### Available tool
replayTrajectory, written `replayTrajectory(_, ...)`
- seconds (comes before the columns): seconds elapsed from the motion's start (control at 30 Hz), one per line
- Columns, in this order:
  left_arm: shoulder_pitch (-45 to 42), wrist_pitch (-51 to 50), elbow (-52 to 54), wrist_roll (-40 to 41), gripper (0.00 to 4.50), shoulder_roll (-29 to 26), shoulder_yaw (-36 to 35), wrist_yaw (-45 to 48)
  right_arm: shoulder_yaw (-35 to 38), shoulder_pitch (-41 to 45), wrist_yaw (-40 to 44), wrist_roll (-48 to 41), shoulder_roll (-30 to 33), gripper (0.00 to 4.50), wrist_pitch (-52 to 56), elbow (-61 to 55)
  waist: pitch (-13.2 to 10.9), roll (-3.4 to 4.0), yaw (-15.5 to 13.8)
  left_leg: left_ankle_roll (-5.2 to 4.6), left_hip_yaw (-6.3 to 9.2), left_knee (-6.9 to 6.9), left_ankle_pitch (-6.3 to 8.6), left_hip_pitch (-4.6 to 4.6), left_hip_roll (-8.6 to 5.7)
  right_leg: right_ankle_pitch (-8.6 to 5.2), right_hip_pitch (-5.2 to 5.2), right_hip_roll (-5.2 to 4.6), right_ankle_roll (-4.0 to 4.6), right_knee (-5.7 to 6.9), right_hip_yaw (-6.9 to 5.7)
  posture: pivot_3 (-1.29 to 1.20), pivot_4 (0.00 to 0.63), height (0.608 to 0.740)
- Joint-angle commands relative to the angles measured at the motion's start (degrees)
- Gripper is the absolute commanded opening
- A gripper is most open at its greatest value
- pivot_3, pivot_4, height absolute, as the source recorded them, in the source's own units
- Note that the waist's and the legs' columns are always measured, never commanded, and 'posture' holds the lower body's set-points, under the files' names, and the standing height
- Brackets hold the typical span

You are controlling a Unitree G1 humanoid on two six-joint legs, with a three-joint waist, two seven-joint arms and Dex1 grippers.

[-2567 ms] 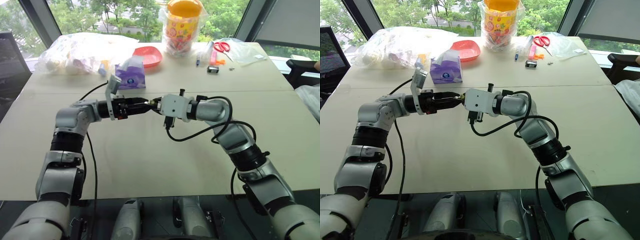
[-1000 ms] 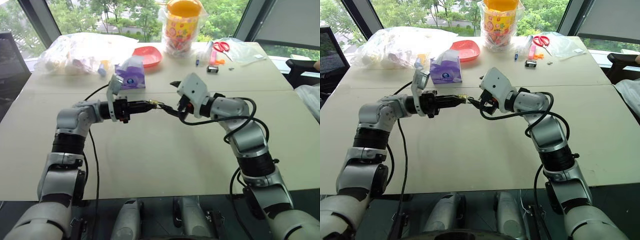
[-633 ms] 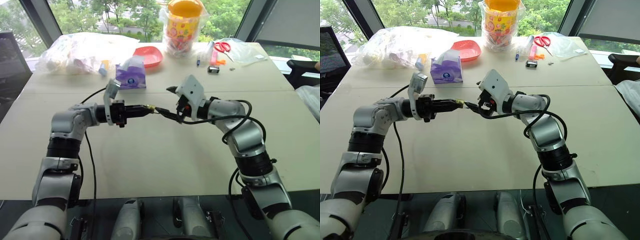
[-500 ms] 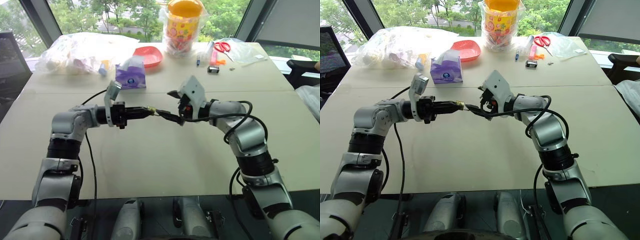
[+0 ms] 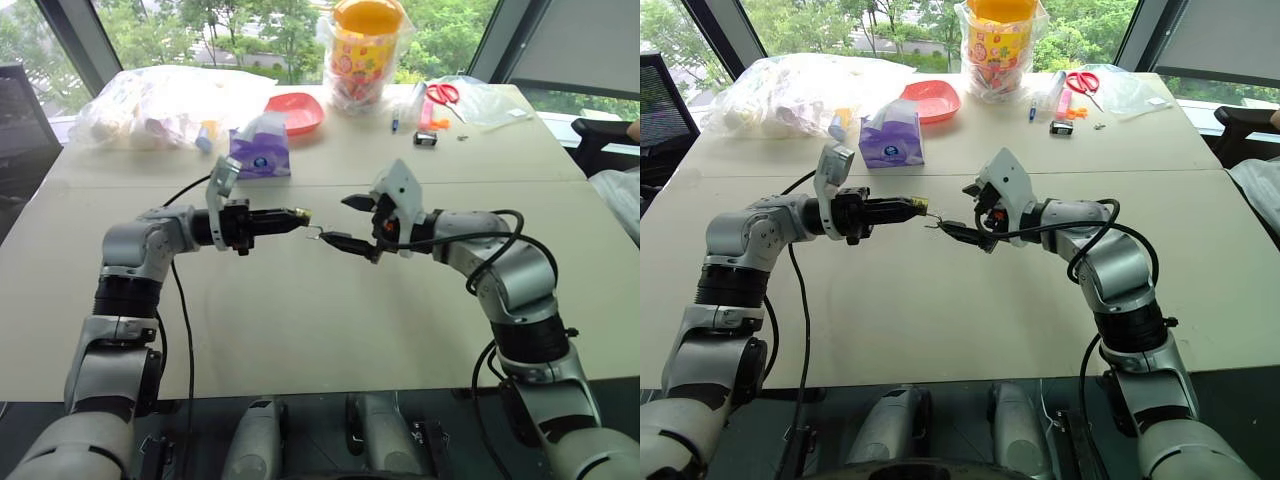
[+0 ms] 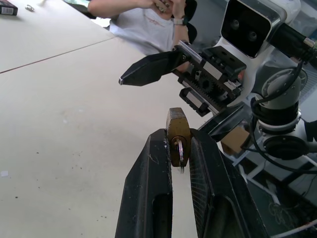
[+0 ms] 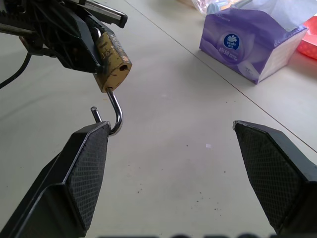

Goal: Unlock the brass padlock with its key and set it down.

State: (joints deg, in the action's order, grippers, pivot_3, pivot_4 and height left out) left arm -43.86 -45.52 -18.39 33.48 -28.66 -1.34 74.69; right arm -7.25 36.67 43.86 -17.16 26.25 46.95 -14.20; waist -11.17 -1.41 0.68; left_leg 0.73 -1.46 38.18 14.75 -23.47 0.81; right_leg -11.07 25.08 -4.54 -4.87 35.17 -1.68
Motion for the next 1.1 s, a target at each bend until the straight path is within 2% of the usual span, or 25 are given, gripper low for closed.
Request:
replayTrajectory(0.03, -2.2, 2.0, -0.9, 0.1, 0.00, 0.4, -1.0, -0.9, 0.7, -1.1, 1.8, -1.0, 3.1, 4.14, -1.0, -3.1, 0.0, 0.00, -0.2, 0.00, 0.01, 0.00, 0.00, -0.01, -0.01, 0.00, 0.00, 0.00, 0.00, 0.00, 0.00, 0.00, 0.150, 0.740)
replayTrajectory(0.13, -2.3, 1.6, -3.1, 0.2, 0.00, 3.0, -0.9, -3.2, 2.1, -5.8, 5.2, -4.8, 7.7, 4.14, 1.1, -9.7, 0.0, 0.00, -0.7, -0.01, 0.04, 0.00, 0.01, -0.03, -0.03, -0.01, -0.03, -0.04, -0.02, -0.06, -0.01, 0.00, 0.150, 0.740)
replayTrajectory(0.2, -2.6, 3.3, -6.7, -1.7, 0.00, 6.9, 0.8, -5.9, 4.3, -9.2, 5.5, -6.6, 11.2, 4.14, 3.3, -14.6, 0.0, -0.01, -1.0, -0.06, 0.01, 0.00, 0.03, -0.04, -0.06, -0.04, -0.04, -0.08, -0.06, -0.10, 0.00, 0.00, 0.150, 0.740)
replayTrajectory(0.47, -10.1, 10.6, -29.8, -10.0, 0.00, 21.4, 4.1, -13.1, 2.9, -14.9, 2.4, -0.5, 24.2, 4.14, 3.3, -20.9, 0.0, -0.06, -1.4, -0.06, 0.02, 0.13, 0.04, -0.05, -0.11, -0.19, -0.10, -0.10, 0.07, -0.17, -0.03, 0.00, 0.150, 0.740)
replayTrajectory(0.67, -16.2, 11.8, -41.7, -10.3, 0.00, 24.2, 0.2, -14.1, 1.6, -17.9, 0.5, 1.6, 26.3, 4.14, 3.3, -23.0, 0.0, -0.06, -1.2, -0.09, 0.00, 0.02, 0.06, -0.05, -0.08, -0.16, -0.01, -0.05, 0.11, -0.17, -0.03, 0.00, 0.150, 0.740)
replayTrajectory(0.73, -17.2, 11.6, -43.8, -10.8, 1.05, 24.0, -0.5, -13.9, 1.6, -18.4, -0.3, 1.9, 26.2, 4.21, 3.9, -23.5, 0.0, -0.06, -1.2, -0.09, 0.02, 0.02, 0.06, -0.05, -0.07, -0.16, 0.00, -0.04, 0.10, -0.15, -0.05, 0.00, 0.150, 0.740)
replayTrajectory(0.77, -17.5, 11.5, -44.4, -11.2, 1.31, 23.8, -0.6, -13.4, 1.5, -18.7, -0.7, 2.0, 26.1, 4.21, 4.1, -23.7, 0.0, -0.06, -1.3, -0.09, 0.02, 0.02, 0.06, -0.06, -0.07, -0.16, 0.00, -0.04, 0.10, -0.15, -0.04, 0.00, 0.150, 0.740)
replayTrajectory(0.9, -17.6, 10.9, -45.0, -12.7, 2.98, 23.3, -0.2, -11.1, 1.2, -19.1, -1.7, 2.0, 25.7, 4.21, 4.3, -23.7, 0.0, -0.06, -1.4, -0.09, 0.00, 0.04, 0.06, -0.08, -0.09, -0.16, -0.02, -0.10, 0.12, -0.19, -0.04, 0.00, 0.150, 0.740)
replayTrajectory(0.97, -17.5, 11.1, -44.9, -13.3, 3.67, 23.1, -0.3, -11.3, 1.0, -19.0, -2.0, 2.0, 25.6, 4.21, 4.3, -23.5, 0.0, -0.06, -1.4, -0.09, 0.00, 0.05, 0.06, -0.09, -0.09, -0.16, -0.02, -0.11, 0.12, -0.19, -0.04, 0.00, 0.150, 0.740)
replayTrajectory(1.0, -17.3, 11.5, -44.5, -13.7, 3.97, 22.4, -0.6, -12.2, 0.8, -18.9, -2.2, 2.0, 25.5, 4.21, 4.3, -23.4, 0.0, -0.06, -1.4, -0.09, 0.01, 0.05, 0.06, -0.09, -0.09, -0.16, -0.02, -0.11, 0.12, -0.19, -0.04, 0.00, 0.150, 0.740)
replayTrajectory(1.1, -15.9, 11.3, -41.1, -14.3, 3.97, 17.9, -1.1, -12.4, 1.4, -19.4, -2.6, 1.8, 25.3, 4.21, 4.3, -22.9, 0.0, -0.06, -1.1, -0.09, 0.03, 0.05, 0.06, -0.06, -0.08, -0.16, -0.05, -0.10, 0.13, -0.19, -0.05, 0.00, 0.150, 0.740)
